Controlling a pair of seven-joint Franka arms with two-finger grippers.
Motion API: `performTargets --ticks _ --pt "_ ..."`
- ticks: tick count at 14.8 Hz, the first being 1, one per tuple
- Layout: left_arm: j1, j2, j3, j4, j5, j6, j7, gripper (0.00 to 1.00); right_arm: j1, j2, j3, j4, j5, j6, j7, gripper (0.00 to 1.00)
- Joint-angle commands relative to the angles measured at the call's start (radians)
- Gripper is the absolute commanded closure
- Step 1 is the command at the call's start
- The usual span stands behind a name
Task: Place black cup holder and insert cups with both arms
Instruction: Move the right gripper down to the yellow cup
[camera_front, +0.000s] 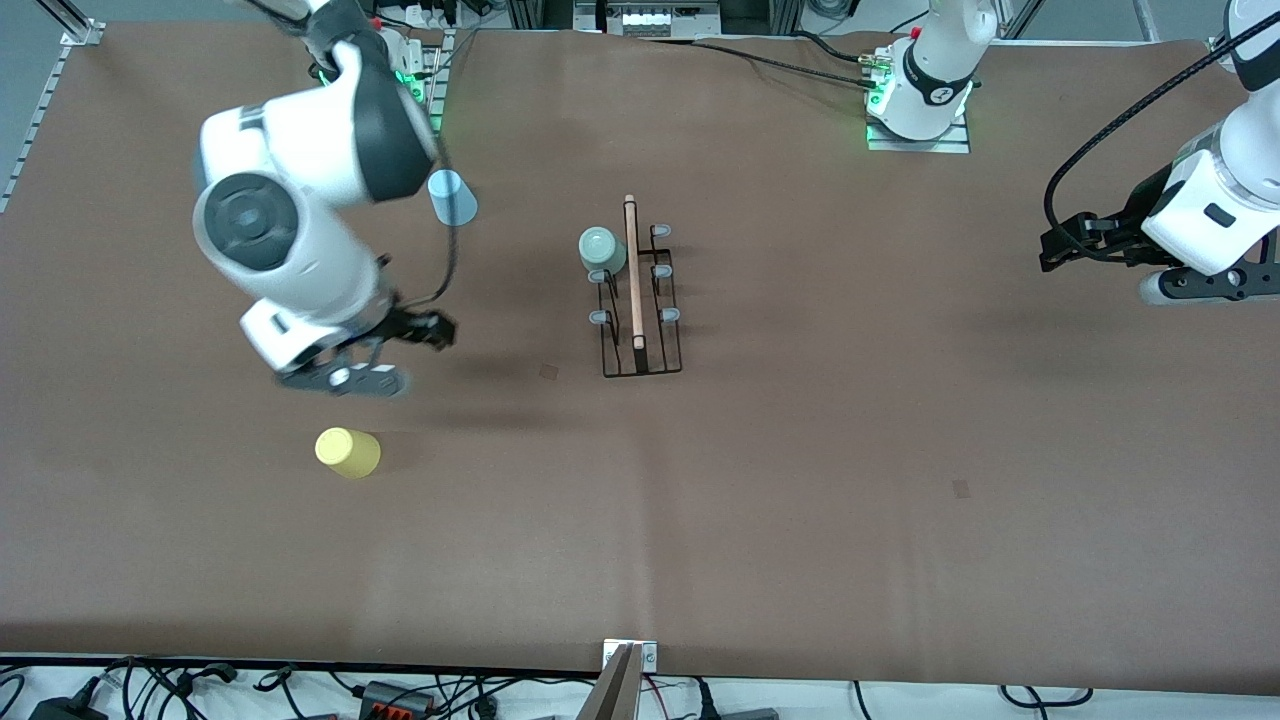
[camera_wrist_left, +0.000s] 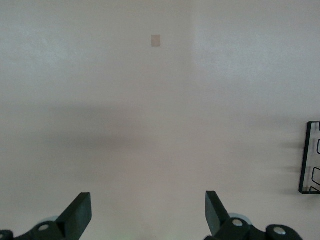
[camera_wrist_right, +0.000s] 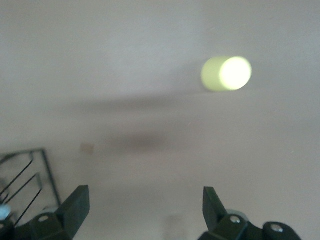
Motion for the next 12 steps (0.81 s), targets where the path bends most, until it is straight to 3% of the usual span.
performTargets --ticks 1,7,12 --pt "0.019 0.002 0.007 0.022 -0.013 -0.017 0.021 0.00 -0.083 0.056 0.005 0.007 -0.039 0.086 -0.004 0.00" --pt "0.060 0.006 -0.004 0.025 -0.018 -0.017 0.030 0.00 -0.207 0.181 0.008 0.008 -0.028 0.228 -0.040 0.00" --pt "0.060 0.002 -0.013 0.028 -0.025 0.003 0.033 0.00 -0.231 0.269 0.013 0.007 -0.013 0.324 -0.129 0.00"
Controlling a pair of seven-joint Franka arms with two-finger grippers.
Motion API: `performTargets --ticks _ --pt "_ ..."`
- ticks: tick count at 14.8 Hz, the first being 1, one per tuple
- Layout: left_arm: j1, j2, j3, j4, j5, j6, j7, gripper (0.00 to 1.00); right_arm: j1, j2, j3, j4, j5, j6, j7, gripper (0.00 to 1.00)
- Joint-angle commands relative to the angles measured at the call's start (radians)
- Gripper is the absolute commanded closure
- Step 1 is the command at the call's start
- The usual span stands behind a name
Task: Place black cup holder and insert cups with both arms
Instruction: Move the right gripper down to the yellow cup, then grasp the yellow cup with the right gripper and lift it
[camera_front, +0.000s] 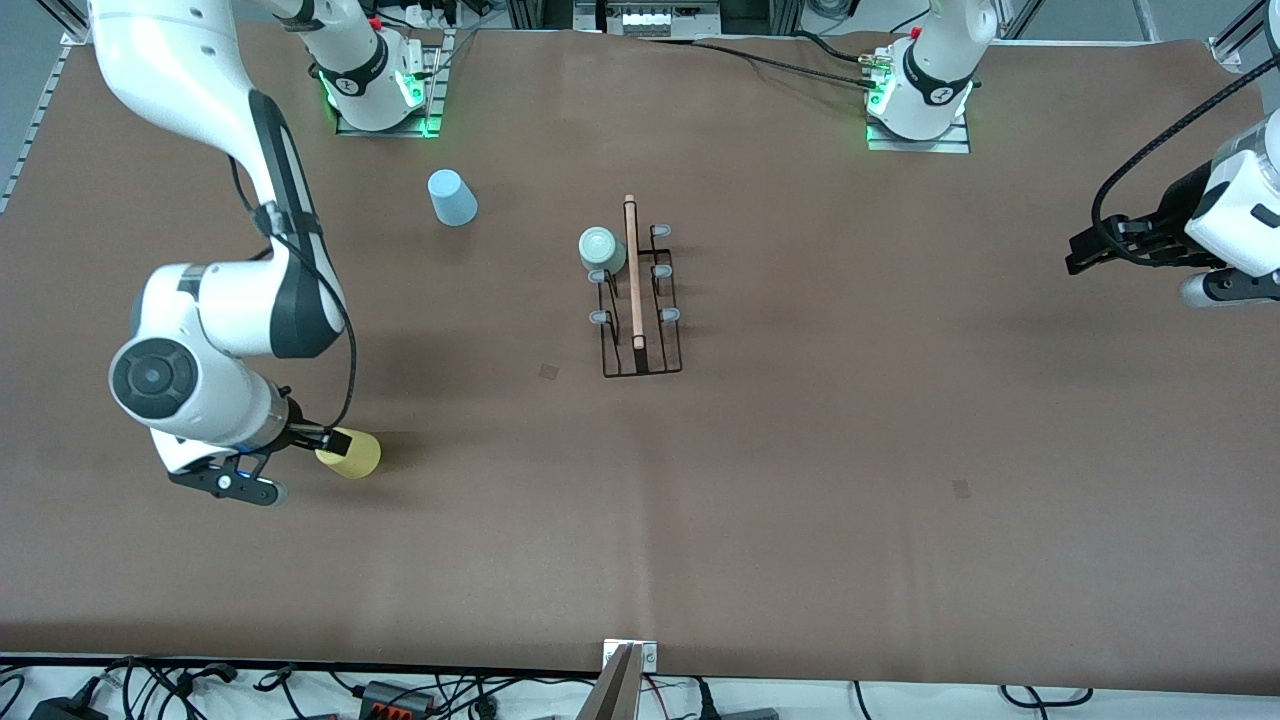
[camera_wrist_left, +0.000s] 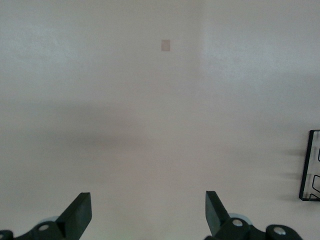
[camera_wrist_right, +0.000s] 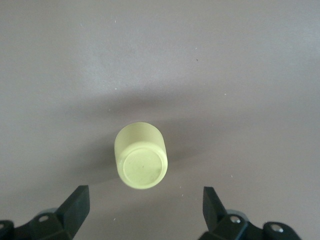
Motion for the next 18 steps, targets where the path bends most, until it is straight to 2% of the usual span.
performTargets --ticks 1,3,4,9,18 --pt "0.005 0.001 -0.003 0.018 -0.015 0.001 0.023 0.00 -0.029 0.033 0.013 0.010 0.058 0.076 -0.092 0.00" --pt "0.003 0.001 -0.005 0.019 -0.016 0.001 0.023 0.00 -0.055 0.052 0.013 0.010 0.156 0.078 -0.162 0.00" --pt "0.003 0.001 -0.005 0.019 -0.016 -0.001 0.022 0.00 -0.066 0.059 0.013 0.011 0.174 0.079 -0.200 0.00" --pt "0.003 0.001 -0.005 0.019 -0.021 0.001 0.023 0.00 -0.072 0.075 0.013 0.005 0.213 0.079 -0.224 0.00" --pt "0.003 -0.001 -0.005 0.018 -0.022 -0.002 0.023 0.00 -0.065 0.105 0.016 0.001 0.216 0.081 -0.287 0.00"
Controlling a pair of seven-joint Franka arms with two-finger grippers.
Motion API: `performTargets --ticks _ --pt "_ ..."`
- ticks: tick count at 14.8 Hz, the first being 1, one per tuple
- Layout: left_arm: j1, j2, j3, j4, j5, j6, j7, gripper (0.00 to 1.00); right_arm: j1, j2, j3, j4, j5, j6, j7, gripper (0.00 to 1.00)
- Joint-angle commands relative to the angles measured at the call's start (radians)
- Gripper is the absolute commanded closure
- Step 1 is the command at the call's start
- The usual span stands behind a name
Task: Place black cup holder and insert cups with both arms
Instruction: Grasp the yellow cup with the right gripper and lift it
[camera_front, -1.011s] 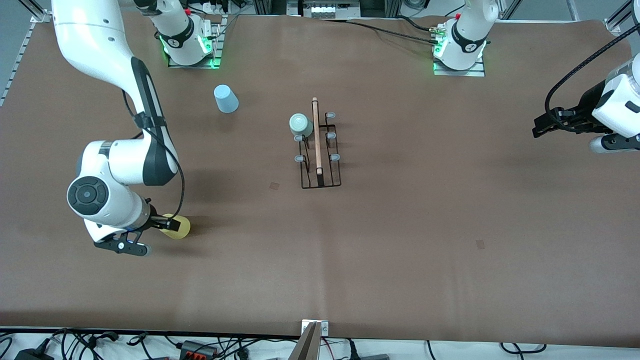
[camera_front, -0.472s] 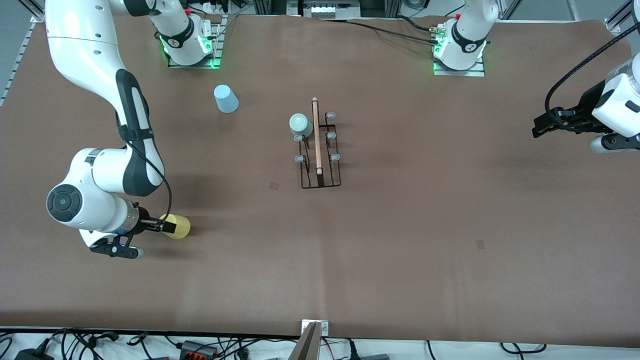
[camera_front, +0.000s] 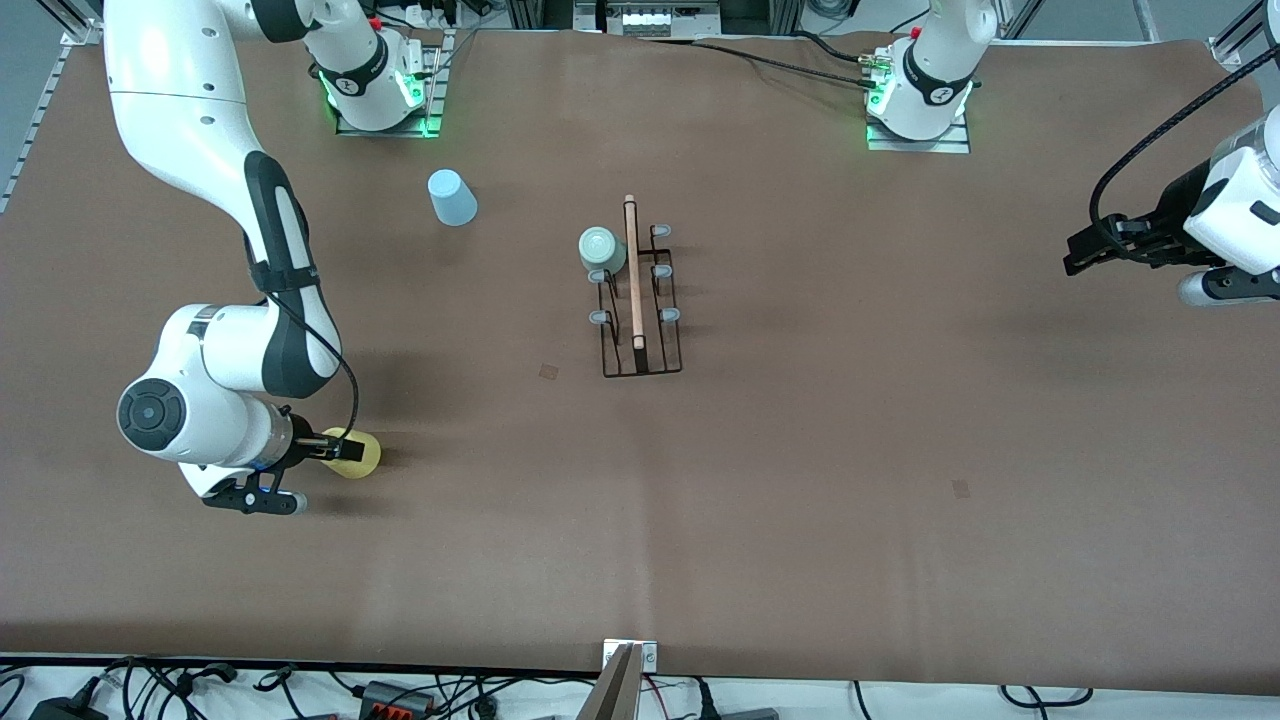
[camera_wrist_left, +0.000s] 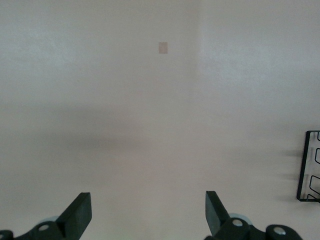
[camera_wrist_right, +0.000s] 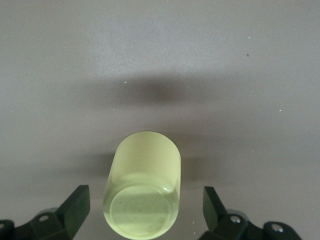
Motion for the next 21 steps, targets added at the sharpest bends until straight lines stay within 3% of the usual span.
performTargets --ticks 1,3,4,7,10,14,16,21 --pt "0.003 -0.001 -0.002 0.014 -0.019 -0.005 0.023 0.00 0.000 0.011 0.005 0.001 0.020 0.009 -0.027 0.00" --pt "0.003 -0.001 -0.002 0.014 -0.019 -0.005 0.023 0.00 0.000 0.018 0.005 0.001 0.021 0.025 -0.027 0.00" --pt "0.003 -0.001 -0.002 0.014 -0.019 -0.005 0.023 0.00 0.000 0.018 0.005 0.001 0.020 0.025 -0.027 0.05" --pt "0.003 -0.001 -0.002 0.014 -0.019 -0.005 0.023 0.00 0.000 0.016 0.003 0.001 0.018 0.016 -0.021 0.50" --pt "0.003 0.001 -0.002 0.014 -0.019 -0.005 0.023 0.00 -0.002 0.008 0.005 0.004 0.020 -0.016 -0.032 0.74" --pt "0.005 0.001 -0.002 0.014 -0.019 -0.005 0.023 0.00 0.004 -0.019 0.006 0.040 0.020 -0.073 -0.034 0.79" --pt "0.005 0.001 -0.002 0.014 -0.019 -0.005 0.023 0.00 0.010 -0.056 0.051 0.079 0.018 -0.141 -0.029 0.79" --pt "0.005 0.001 -0.002 0.014 -0.019 -0.005 0.023 0.00 0.081 -0.071 0.100 0.257 0.017 -0.355 -0.015 0.79"
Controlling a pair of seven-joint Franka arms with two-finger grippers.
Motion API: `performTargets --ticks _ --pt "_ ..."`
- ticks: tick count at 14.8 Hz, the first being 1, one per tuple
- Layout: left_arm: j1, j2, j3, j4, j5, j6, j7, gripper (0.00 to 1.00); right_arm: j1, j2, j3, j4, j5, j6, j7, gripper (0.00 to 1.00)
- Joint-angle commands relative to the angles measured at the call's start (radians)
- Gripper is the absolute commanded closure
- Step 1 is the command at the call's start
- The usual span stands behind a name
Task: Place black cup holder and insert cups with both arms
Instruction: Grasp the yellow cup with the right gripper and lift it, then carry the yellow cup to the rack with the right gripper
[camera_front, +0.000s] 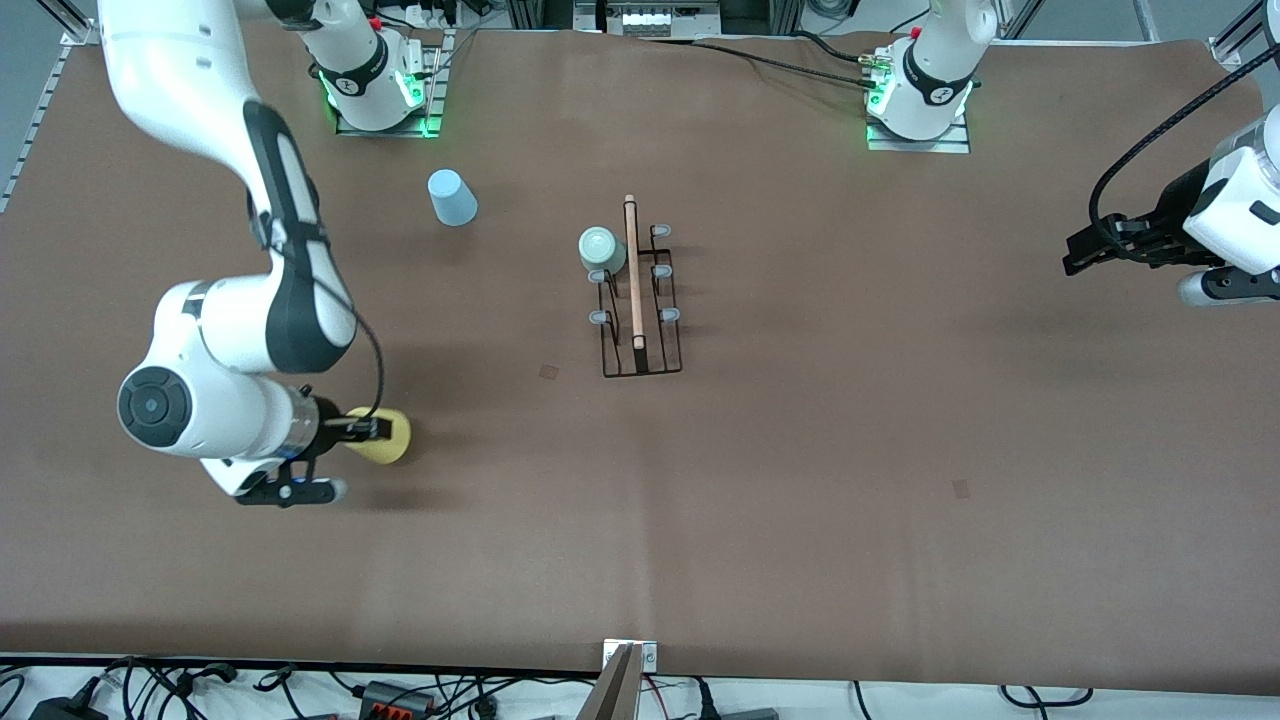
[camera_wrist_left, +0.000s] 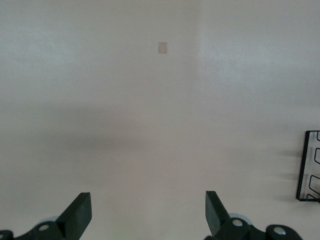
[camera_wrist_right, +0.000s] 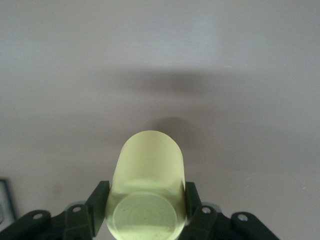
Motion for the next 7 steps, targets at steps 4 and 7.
performTargets --ticks 4,7 --pt "0.005 0.001 -0.001 0.014 -0.018 -0.005 0.025 0.00 0.156 -0.016 0.013 0.113 0.013 -0.094 0.045 0.79" --pt "0.005 0.002 -0.001 0.014 -0.018 -0.003 0.025 0.00 0.253 -0.016 0.014 0.134 0.010 -0.094 0.066 0.74"
